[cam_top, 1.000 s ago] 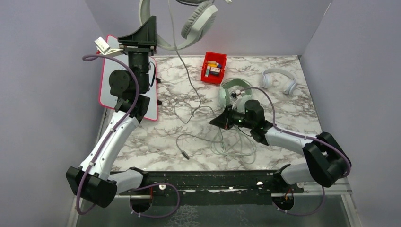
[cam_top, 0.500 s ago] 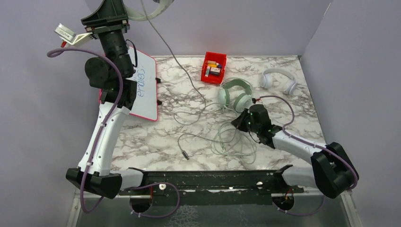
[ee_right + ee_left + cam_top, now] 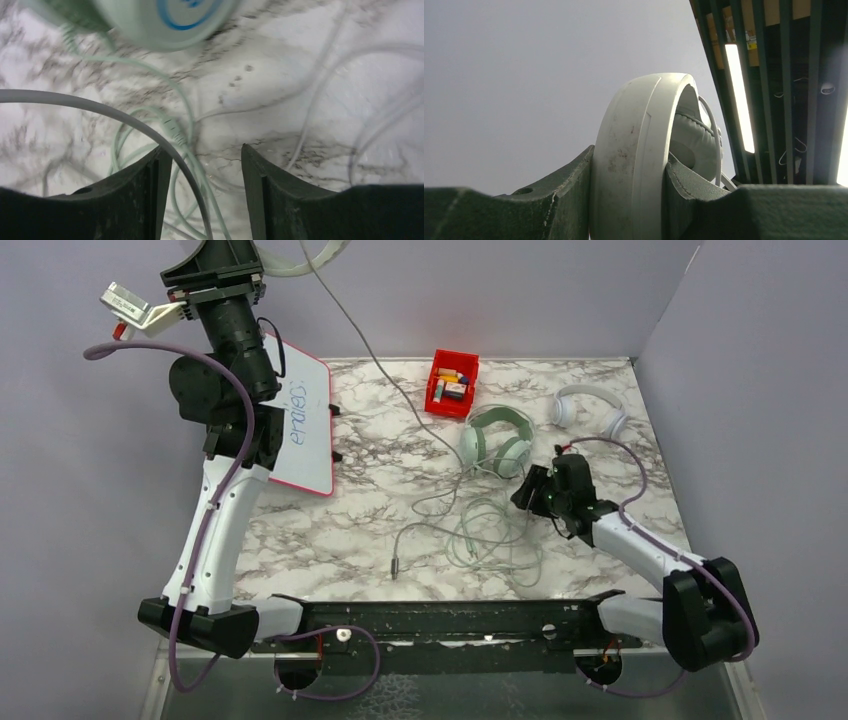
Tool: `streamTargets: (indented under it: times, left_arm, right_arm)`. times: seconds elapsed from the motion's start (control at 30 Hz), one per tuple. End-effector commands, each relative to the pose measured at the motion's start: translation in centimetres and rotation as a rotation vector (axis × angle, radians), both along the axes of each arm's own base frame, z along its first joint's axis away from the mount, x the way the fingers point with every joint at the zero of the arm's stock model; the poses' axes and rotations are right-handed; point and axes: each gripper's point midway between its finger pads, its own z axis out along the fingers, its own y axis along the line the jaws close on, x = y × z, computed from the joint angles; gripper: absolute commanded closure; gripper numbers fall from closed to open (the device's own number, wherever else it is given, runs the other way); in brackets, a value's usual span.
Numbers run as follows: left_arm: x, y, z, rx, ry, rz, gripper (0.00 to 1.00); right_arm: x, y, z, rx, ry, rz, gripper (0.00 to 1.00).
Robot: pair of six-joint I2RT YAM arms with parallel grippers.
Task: Wrap the headphones
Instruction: Wrap the headphones cable around the headphones.
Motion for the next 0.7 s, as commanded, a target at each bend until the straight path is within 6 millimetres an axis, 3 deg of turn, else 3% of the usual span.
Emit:
streamTargets:
  times: [0.0, 0.07, 0.17, 0.27, 0.33, 0.43, 0.53, 0.67]
  left_arm:
    - [-2.7, 0.3, 1.6, -0.047, -0.094, -0.065, 1.0]
    - [-1.8, 0.0, 0.5, -0.044, -0.062, -0.072, 1.0]
    - [-1.0, -0.3, -0.9, -0.04, -0.015, -0.083, 1.0]
    - [-0.8, -0.5, -1.9, -0.035, 0.009, -0.095, 1.0]
    - [-0.4, -0.8, -2.6, -0.03, 0.031, -0.105, 1.0]
    - [0.0, -1.2, -3.4, -0.019, 0.057, -0.121, 1.0]
    - [0.4, -1.5, -4.3, -0.017, 0.087, -0.137, 1.0]
    - [0.9, -1.8, -5.4, -0.023, 0.117, -0.161, 1.0]
  right_arm:
    - [0.2, 4.5, 6.5, 0.039, -0.192, 0.394, 0.33]
    - [-0.3, 6.2, 8.6, 0.07, -0.22, 0.525, 0.26]
    - [-0.6, 8.2, 12.1, 0.105, -0.279, 0.673, 0.23]
    - [-2.2, 11.2, 17.6, 0.224, -0.455, 0.891, 0.17]
    - [-4.3, 13.8, 21.7, 0.349, -0.595, 1.068, 0.12]
    - [-5.8, 17.9, 25.9, 0.439, -0.733, 1.212, 0.09]
    - [-5.7, 22.1, 27.5, 0.481, -0.788, 1.28, 0.07]
    - [-4.9, 26.3, 27.2, 0.492, -0.806, 1.305, 0.07]
